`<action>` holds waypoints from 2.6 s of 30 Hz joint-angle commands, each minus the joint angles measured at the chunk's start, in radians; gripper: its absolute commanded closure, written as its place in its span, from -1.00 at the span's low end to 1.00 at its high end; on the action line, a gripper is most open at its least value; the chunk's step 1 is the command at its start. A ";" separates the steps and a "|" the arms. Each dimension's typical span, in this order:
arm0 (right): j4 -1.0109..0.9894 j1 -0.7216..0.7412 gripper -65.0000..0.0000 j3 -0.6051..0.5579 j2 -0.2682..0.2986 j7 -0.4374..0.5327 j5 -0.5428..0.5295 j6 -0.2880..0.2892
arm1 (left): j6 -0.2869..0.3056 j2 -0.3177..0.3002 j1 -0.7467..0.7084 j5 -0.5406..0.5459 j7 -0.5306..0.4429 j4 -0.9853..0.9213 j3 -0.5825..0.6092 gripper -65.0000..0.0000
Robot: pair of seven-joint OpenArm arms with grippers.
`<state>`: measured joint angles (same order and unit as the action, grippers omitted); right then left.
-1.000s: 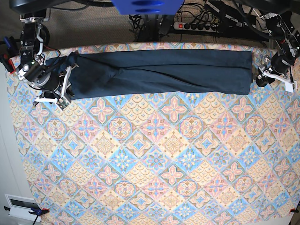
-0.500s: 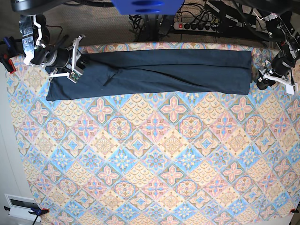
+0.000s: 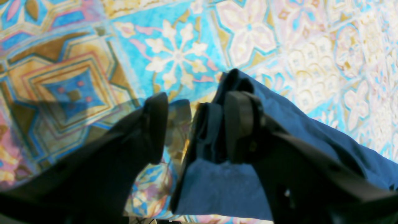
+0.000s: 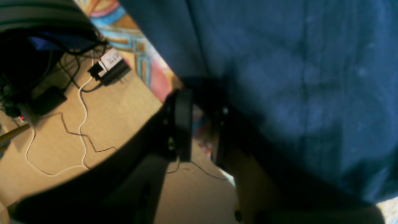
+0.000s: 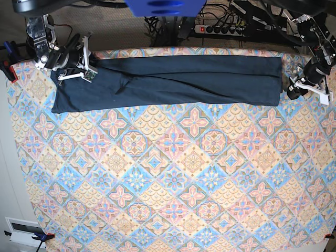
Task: Layout the t-shirt on the table in an organized manner, then fold the t-shirt properly
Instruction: 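Hold the folded strip with both grippers and straighten its ends, then pull the strip with the left gripper toward its own end, releasing the right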
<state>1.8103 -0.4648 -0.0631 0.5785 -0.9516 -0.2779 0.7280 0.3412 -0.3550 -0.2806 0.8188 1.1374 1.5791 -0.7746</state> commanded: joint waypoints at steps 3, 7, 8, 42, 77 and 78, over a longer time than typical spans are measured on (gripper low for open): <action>0.012 0.004 0.66 0.062 0.024 -0.047 0.087 -0.030 | 0.005 -0.020 0.001 0.017 -0.013 0.014 -0.009 0.08; 0.044 0.004 0.66 0.093 0.024 -0.047 0.087 -0.030 | 0.005 -0.020 0.001 0.017 -0.013 0.014 -0.007 0.08; 0.047 0.004 0.66 0.092 0.024 -0.048 0.087 -0.030 | 0.005 -0.020 0.001 0.017 -0.013 0.014 -0.007 0.08; 0.110 0.056 0.66 0.087 -0.005 -0.051 0.085 -0.030 | 0.008 -0.097 -0.059 0.204 0.100 0.011 0.123 -0.29; 0.107 0.091 0.66 0.085 -0.007 -0.054 0.084 -0.030 | -0.001 -0.072 0.014 0.161 0.155 -0.032 0.197 -0.29; 0.107 0.091 0.66 0.085 -0.007 -0.054 0.084 -0.030 | -0.001 -0.060 0.024 0.144 0.155 -0.032 0.197 -0.29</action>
<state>1.9022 -0.3820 0.0139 0.5537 -1.0172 -0.1905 0.7029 0.3382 -0.3943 -0.2592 0.9535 1.2999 1.5341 -0.5690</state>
